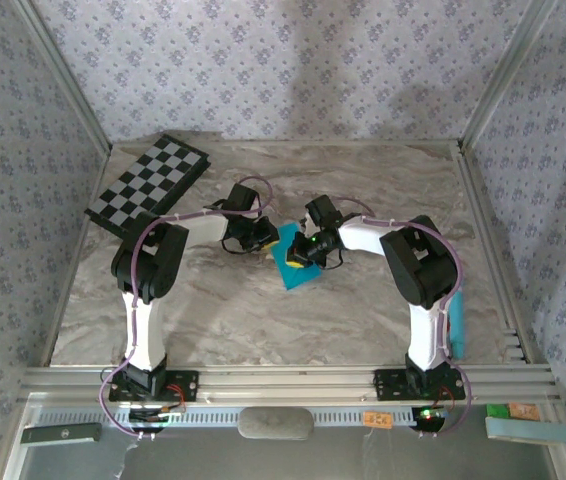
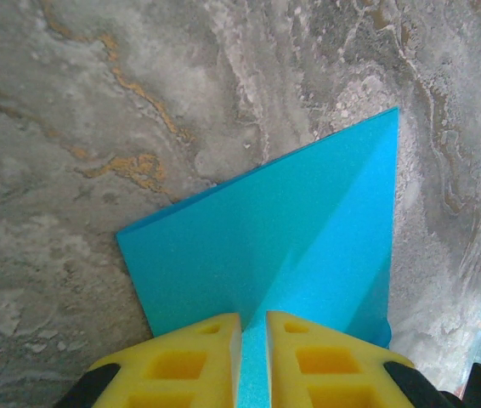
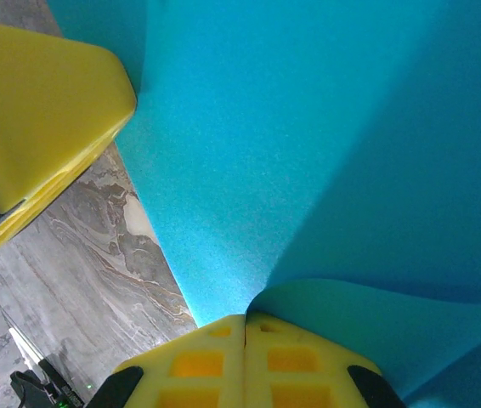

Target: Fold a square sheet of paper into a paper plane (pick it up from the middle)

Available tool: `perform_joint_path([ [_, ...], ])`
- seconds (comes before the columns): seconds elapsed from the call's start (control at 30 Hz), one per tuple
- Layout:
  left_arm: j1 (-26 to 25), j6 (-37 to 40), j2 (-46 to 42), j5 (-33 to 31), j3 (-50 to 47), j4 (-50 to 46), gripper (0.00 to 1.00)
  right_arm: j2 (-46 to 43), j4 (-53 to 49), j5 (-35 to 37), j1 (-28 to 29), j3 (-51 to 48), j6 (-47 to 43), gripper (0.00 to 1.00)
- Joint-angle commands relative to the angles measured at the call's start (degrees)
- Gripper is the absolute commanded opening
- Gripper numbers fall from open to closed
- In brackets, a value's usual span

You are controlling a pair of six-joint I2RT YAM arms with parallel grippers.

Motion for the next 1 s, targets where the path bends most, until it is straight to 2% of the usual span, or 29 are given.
perform_joint_path([
  [0.0,-0.2,0.2,2.7,0.4,-0.9,-2.3,0.17,1.6,-2.0,1.2,0.0,0.5,-1.1,0.0],
  [0.43,-0.2,0.2,2.2,0.5,-0.3,-2.7,0.17,3.1,-2.6,1.3,0.1,1.0,-0.9,0.04],
  [0.63,0.1,0.2,1.0,0.5,1.5,-3.8,0.18,3.6,-3.5,1.5,0.0,1.1,-0.9,0.15],
  [0.97,3.4,-0.2,-5.2,-1.2,5.7,-6.3,0.27,3.3,-4.0,0.9,-0.2,1.1,-0.8,0.3],
])
